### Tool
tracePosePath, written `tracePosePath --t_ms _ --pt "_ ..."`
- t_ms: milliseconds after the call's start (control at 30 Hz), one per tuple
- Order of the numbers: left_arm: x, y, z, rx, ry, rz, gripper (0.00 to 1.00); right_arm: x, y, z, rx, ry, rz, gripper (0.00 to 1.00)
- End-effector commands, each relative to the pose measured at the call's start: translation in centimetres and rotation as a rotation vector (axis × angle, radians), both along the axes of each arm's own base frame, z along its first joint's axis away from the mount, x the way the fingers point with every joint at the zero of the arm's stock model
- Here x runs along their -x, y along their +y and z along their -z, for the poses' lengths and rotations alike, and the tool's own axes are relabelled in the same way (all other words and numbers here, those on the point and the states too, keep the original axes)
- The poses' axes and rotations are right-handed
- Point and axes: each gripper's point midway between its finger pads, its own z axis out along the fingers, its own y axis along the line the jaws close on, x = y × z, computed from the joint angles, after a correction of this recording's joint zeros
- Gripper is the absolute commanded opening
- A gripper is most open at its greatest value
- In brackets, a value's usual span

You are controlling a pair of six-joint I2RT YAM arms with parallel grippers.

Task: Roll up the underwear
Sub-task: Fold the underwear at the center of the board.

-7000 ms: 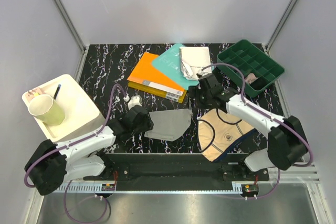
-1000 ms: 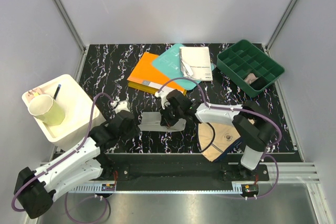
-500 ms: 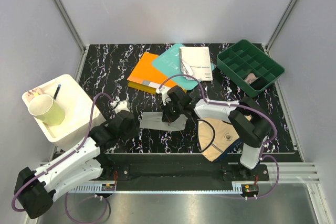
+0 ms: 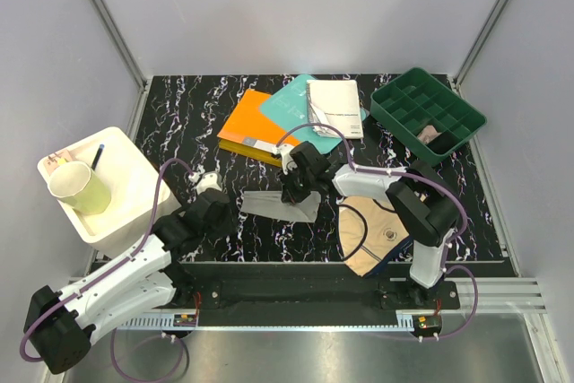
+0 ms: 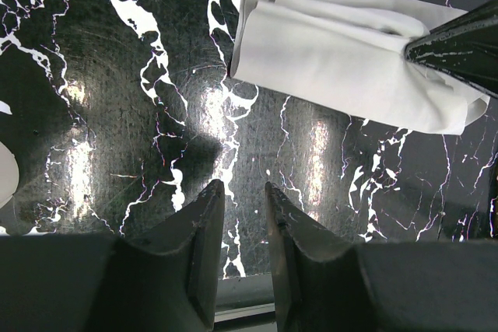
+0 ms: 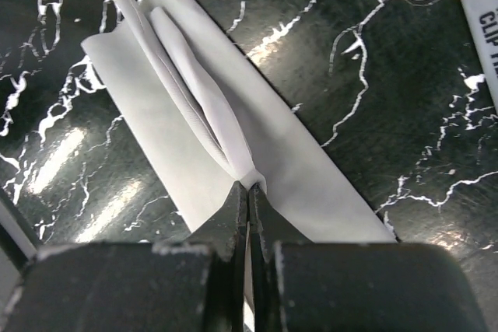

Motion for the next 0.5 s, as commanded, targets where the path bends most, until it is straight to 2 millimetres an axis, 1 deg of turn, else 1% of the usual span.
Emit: tracePosePath --t_ms 0,167,300,400,433,467 --pt "-0.9 -0.1 -1.0 0.002 -0.038 -0.010 0.31 -1.9 0.3 -0.8 -0.013 -0.039 0.018 0.00" --pt "-1.0 0.0 -1.0 -0.002 -0.039 -0.011 0.31 -2.3 0.1 -0.3 -0.010 -0.027 0.034 0.00" --pt "-1.1 -0.1 -0.7 -0.016 -0.037 -0.004 0.31 -2.7 0.3 -0.5 -0.015 -0.031 0.040 0.00" --pt "-1.5 -0.4 -0.5 -0.020 -0.041 0.001 0.31 -3.1 0.3 -0.7 -0.020 -0.033 0.053 0.00" --pt "-2.0 -0.7 -0.9 -0.010 -0.059 0.005 0.31 -3.1 0.3 -0.8 -0.020 -0.031 0.062 0.00" --pt "-2.1 -0.9 -0.9 -0.010 -0.060 0.010 0.32 -3.4 0.2 -0.9 -0.018 -0.036 0.073 0.01"
